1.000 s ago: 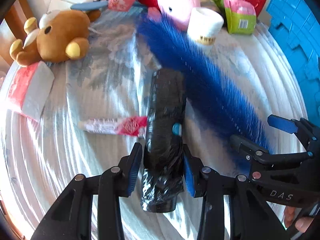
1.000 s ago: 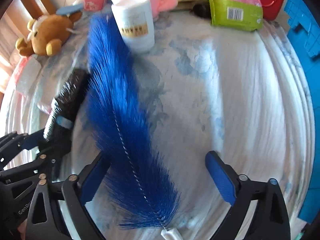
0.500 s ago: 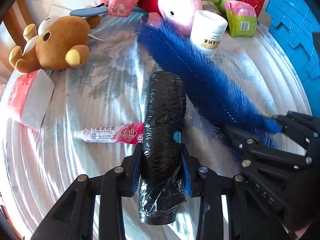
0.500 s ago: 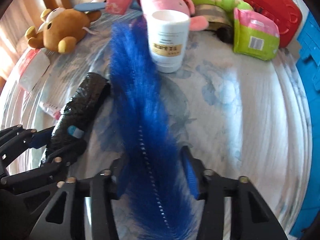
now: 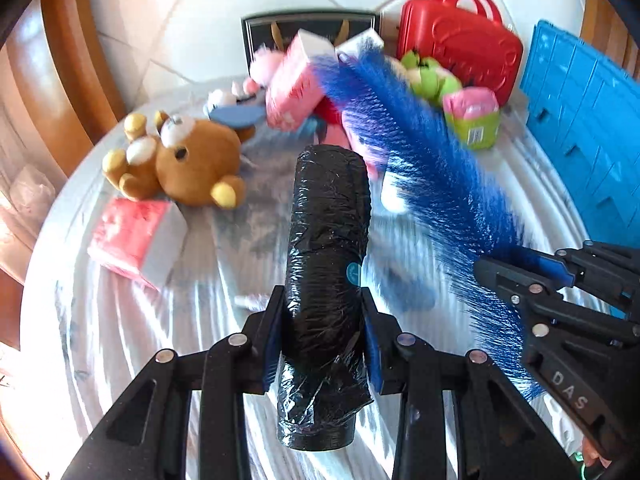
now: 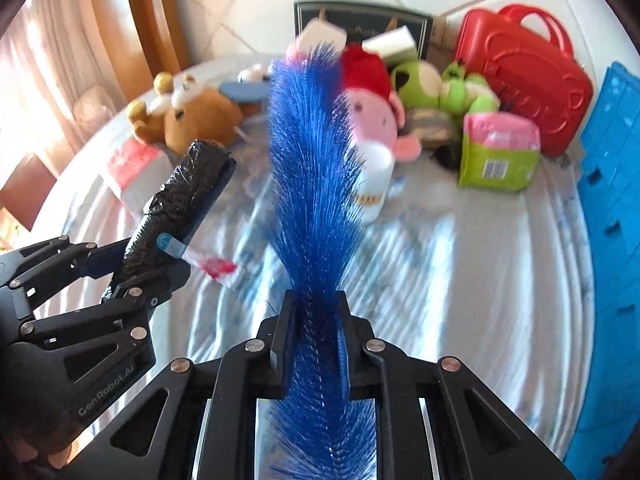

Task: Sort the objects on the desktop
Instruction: 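Carry the black roll and blue brush into the blue bin and release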

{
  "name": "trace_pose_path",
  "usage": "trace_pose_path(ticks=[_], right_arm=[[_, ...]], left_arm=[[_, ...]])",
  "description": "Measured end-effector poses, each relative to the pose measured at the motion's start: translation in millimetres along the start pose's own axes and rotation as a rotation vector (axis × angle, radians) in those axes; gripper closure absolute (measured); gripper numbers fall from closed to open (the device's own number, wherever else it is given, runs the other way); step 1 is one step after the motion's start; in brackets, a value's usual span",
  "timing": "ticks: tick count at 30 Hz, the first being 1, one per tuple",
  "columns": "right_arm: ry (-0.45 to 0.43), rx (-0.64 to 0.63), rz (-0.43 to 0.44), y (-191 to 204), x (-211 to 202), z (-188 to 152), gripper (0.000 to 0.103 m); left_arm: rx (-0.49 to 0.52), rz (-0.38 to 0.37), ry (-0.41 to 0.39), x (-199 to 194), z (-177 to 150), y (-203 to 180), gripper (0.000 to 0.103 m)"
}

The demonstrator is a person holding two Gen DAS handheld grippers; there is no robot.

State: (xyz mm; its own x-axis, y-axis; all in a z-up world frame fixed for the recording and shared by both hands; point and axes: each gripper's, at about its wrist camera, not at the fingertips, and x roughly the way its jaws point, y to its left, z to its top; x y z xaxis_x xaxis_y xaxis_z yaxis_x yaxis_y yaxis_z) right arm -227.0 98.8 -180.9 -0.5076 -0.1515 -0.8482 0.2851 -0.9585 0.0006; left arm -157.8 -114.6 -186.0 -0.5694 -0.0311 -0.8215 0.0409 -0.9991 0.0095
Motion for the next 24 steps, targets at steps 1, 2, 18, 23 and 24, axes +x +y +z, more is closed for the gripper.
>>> trace_pose_path(ticks=[1,2,18,23,24], right_arm=[[-0.027,0.005,0.001,1,-19,3,0.087],[-0.049,0.008,0.0,-2,-33,-5,0.087],[-0.398,0.134,-0.164,-93,-201,43,0.087],[-0.52,0.204,-0.245,-156,-288,48,0.087],[-0.543,0.221,-0.266,-169,-306,49,0.087]], left_arm=[[0.0,0.0,-0.018,-5,6,-2,0.07],[0.002,-0.001,-0.031,-9,15,-6,0.07],[0.125,-0.155,-0.281,-104,102,-135,0.07],[0.184,-0.254,-0.375,-152,139,-208,0.07],[0.196,-0.277,-0.391,-161,146,-224,0.07]])
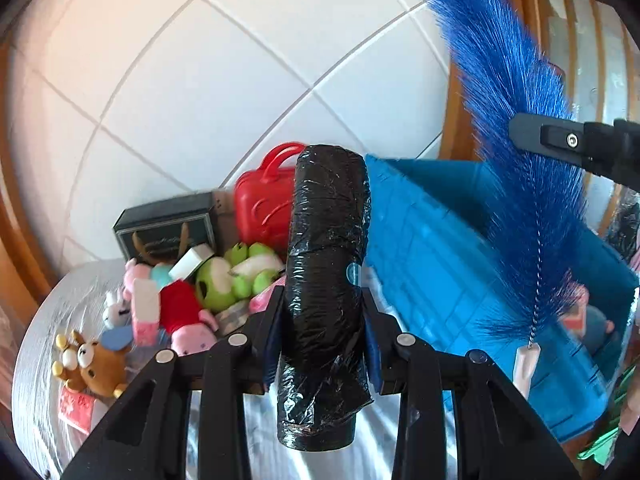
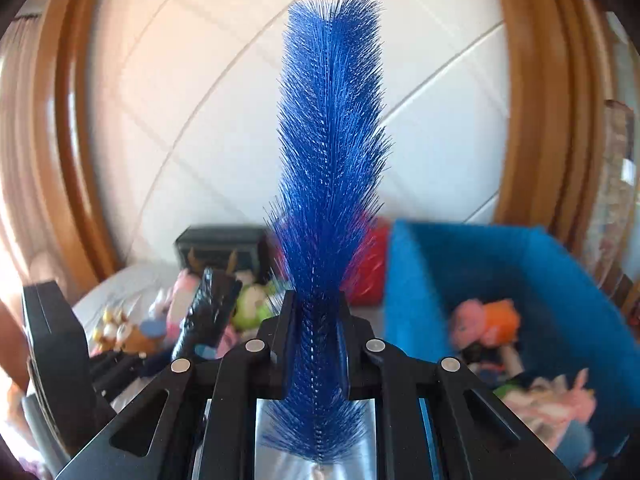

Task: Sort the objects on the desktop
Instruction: 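Carry the black roll and blue brush into the blue bin and release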

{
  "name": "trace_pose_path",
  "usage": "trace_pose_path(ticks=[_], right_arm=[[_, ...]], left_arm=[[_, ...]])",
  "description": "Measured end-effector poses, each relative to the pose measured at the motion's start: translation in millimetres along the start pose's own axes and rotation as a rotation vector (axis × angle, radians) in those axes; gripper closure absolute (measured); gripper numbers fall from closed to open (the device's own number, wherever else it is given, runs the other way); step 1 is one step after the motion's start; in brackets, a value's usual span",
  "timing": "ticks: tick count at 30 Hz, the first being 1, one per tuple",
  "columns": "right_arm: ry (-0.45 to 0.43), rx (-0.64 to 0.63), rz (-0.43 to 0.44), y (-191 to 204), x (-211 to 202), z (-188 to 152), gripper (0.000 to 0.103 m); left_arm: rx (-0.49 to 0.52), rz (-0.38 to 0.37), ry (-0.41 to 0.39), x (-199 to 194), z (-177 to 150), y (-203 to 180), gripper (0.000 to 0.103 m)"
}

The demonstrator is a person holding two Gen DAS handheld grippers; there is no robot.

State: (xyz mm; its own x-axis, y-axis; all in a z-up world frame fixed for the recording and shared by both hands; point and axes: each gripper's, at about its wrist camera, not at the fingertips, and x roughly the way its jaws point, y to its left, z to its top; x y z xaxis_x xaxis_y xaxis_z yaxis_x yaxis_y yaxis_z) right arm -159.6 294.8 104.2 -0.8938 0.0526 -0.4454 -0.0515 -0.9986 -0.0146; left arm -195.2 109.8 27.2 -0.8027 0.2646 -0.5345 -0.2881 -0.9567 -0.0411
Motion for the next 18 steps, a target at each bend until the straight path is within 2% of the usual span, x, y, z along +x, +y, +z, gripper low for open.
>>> trace_pose_path(ticks=[3,9,12,15,18], right_arm=[[-0.053,0.008,-0.098,-45,-31,33,0.087],[-0.031,0.03,-0.245,-133,-56,65,0.087],[0.02,0.043,-0.285,-169,-52,63,0.087],[0.102,0.013,-0.326,-194,-36,51,0.087],[0.196,-0.01,-0.342,-211,-15,31,0.087]], left_arm=[[0.031,-0.063,-0.035,1,36,-51,0.07],[0.054,-0.197,-0.011,20,83,-149,0.07],[0.079,-0.226,0.029,35,94,-193,0.07],[0.113,-0.222,0.083,54,93,-229,0.07],[0.121,-0.223,0.144,75,87,-245,0.07]])
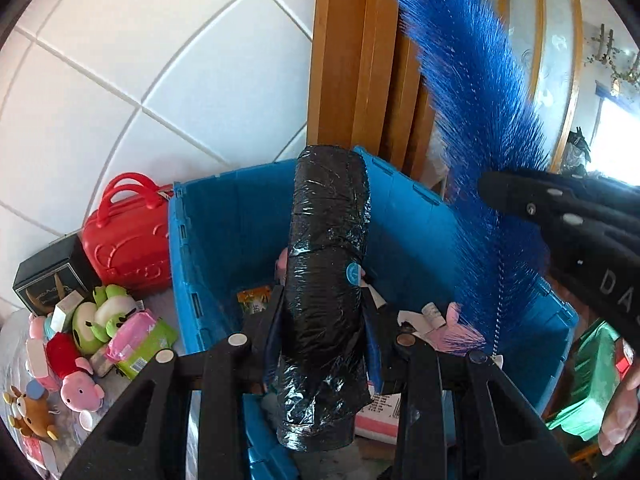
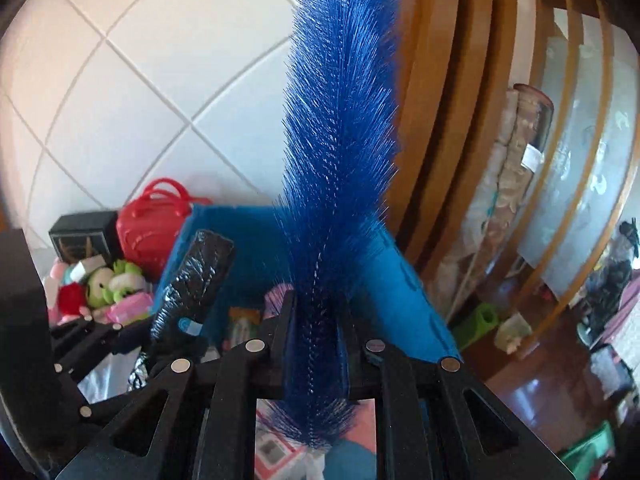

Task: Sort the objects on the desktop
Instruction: 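Carry the black roll and blue brush into the blue bin and release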

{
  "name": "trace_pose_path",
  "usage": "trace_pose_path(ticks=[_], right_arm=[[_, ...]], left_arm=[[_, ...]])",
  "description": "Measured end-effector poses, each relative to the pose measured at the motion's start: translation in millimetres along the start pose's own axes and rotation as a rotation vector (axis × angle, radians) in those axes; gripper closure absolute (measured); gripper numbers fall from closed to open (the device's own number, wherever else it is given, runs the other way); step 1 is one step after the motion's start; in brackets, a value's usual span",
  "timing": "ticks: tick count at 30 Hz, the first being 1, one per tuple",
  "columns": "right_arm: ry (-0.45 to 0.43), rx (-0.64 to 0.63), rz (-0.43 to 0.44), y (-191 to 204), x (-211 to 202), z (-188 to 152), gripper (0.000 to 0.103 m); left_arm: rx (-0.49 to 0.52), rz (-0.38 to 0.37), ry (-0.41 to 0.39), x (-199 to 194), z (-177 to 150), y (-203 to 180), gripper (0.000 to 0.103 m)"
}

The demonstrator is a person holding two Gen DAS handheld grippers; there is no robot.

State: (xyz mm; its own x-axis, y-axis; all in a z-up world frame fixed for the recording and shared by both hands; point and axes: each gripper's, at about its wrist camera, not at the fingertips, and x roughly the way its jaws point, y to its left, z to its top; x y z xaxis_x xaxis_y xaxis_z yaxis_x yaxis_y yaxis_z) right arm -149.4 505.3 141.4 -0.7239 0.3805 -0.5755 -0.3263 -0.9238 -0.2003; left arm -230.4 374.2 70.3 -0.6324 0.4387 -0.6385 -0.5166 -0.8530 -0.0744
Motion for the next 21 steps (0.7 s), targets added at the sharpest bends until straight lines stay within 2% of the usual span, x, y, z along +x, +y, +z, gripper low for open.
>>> trace_pose_path(ticks=[3,8,9,11,13,15,17,21], right_arm=[[0.056,0.006,0.008,-9,25,-18,0.087],[0.086,0.025,0.013,-17,44,-32,0.086],[0.091,0.029,0.011,-18,48,-34,0.083],[0.112,0.051,0.005,-22,56,-40,0.064],[0.113,0.065,0.007,-25,57,-46,0.021],[0.101,0.067,-0.008,-26,55,-53,0.002],[0.089,0.074,-0.016,-29,52,-62,0.001],[0.073,0.143,-0.012,-46,43,-75,0.0]], left_arm=[[0.008,0.016,0.038,16,-3,-7,0.07],[0.014,0.022,0.079,29,-13,-7,0.069],[0.011,0.021,0.085,30,-15,-8,0.069],[0.006,-0.001,0.118,36,-17,-6,0.069],[-0.001,-0.016,0.109,33,-17,-4,0.068],[0.022,0.003,0.082,28,-18,-6,0.056],[0.045,0.027,0.061,24,-22,-8,0.036],[0.05,0.036,0.008,9,-30,-3,0.03]])
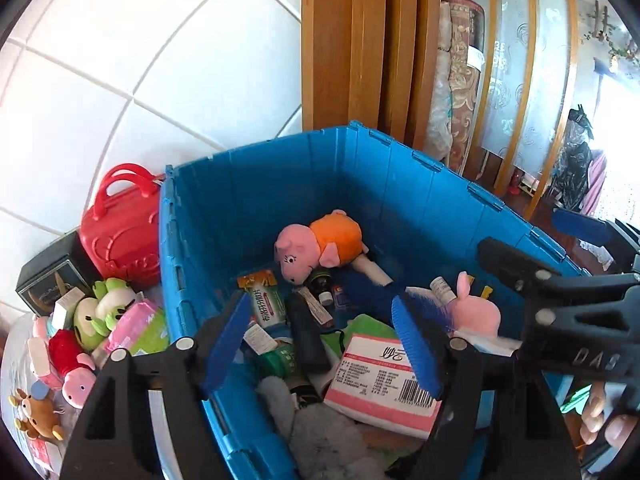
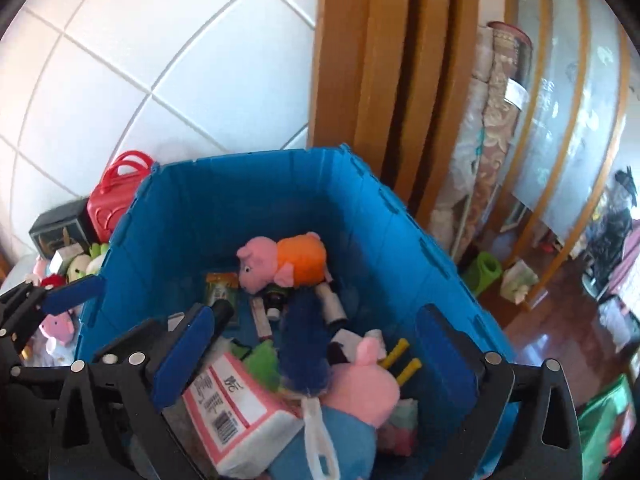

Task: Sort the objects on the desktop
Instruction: 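Carry the black roll and blue brush into the blue bin and release, then return both tools from the bin to the bed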

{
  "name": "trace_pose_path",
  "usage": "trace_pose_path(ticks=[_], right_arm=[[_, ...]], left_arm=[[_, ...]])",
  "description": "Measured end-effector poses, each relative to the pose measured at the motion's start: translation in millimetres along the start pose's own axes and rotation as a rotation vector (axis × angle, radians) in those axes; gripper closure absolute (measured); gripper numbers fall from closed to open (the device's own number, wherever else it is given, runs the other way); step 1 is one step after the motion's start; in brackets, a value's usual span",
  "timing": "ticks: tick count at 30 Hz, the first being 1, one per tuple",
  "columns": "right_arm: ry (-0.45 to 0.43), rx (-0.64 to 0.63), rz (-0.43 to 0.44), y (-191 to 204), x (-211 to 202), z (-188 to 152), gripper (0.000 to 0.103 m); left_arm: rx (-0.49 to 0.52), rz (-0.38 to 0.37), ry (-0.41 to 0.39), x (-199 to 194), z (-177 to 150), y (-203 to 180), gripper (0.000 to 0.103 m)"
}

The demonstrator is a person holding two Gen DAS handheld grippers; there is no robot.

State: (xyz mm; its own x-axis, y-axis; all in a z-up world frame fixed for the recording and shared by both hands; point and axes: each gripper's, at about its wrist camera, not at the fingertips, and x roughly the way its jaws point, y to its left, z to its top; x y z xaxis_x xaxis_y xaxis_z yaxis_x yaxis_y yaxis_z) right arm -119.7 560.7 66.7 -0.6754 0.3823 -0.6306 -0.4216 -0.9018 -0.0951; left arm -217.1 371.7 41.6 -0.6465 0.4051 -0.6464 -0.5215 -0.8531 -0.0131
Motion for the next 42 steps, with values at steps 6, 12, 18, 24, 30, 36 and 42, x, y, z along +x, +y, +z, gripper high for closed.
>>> trace_pose_path(ticks=[6,12,18,24,30,36,42], right_arm=[[-0.041,0.08,0.045,-15,-24,-22,0.0],[-0.091,0.128,0.095,-8,-46,-40,0.0],[-0.119,0.098,0.167,32,-62,-48,0.0],[-0.118,0.009,0.249,98,-69,-52,0.0],[-0.145,-0.081,0.331,163,-83,-66,0.0],[-0.118,-0.164,0.404,231,-80,-83,0.0],[-0.035,-0.277,0.456,303,-59,-109,0.0]], left_arm=[[-0.039,0.008,-0.051,-25,-17,19,0.026],[-0.057,0.056,-0.12,-58,-41,43,0.025],[-0.081,0.107,-0.123,-76,-71,74,0.025],[-0.127,0.18,-0.105,-94,-107,119,0.025],[-0.187,0.263,-0.033,-105,-163,178,0.025],[-0.301,0.334,0.097,-102,-226,252,0.025],[-0.382,0.389,0.199,-101,-279,315,0.025]])
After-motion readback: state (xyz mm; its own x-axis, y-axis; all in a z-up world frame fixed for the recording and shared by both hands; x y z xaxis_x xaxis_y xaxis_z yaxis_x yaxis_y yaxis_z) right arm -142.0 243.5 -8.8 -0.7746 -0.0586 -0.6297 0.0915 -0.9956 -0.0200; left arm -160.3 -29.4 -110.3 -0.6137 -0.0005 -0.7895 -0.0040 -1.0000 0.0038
